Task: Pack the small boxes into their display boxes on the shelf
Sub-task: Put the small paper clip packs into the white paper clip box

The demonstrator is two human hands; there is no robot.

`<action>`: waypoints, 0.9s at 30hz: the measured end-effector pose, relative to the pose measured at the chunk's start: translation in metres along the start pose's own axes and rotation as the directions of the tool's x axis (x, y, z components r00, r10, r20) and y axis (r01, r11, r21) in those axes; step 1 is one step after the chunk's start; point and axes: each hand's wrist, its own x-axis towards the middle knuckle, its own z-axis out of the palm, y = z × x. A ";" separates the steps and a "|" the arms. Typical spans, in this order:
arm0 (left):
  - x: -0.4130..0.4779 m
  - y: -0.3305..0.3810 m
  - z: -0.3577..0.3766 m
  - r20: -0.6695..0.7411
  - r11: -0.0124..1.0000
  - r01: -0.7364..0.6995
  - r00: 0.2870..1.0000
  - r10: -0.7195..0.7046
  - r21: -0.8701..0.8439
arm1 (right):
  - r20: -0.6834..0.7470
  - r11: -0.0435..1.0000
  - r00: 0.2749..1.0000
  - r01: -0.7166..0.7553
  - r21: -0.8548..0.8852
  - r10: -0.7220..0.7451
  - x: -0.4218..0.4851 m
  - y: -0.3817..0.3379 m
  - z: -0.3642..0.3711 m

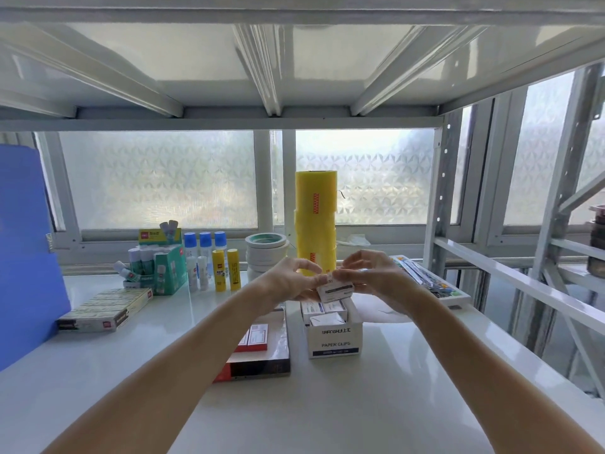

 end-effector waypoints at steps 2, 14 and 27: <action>-0.002 0.000 -0.002 0.129 1.000 0.006 0.992 -0.007 0.012 | 0.030 0.998 0.999 -0.018 0.057 0.017 -0.001 0.005 0.005; -0.001 -0.005 -0.004 -0.276 0.939 -0.094 0.942 0.192 0.332 | -0.051 0.649 0.998 -0.008 -0.761 -0.048 -0.015 -0.003 0.034; -0.007 -0.017 -0.001 -0.279 0.897 -0.067 0.938 0.206 0.437 | -0.055 0.399 0.982 -0.124 -0.909 0.179 -0.008 -0.014 0.063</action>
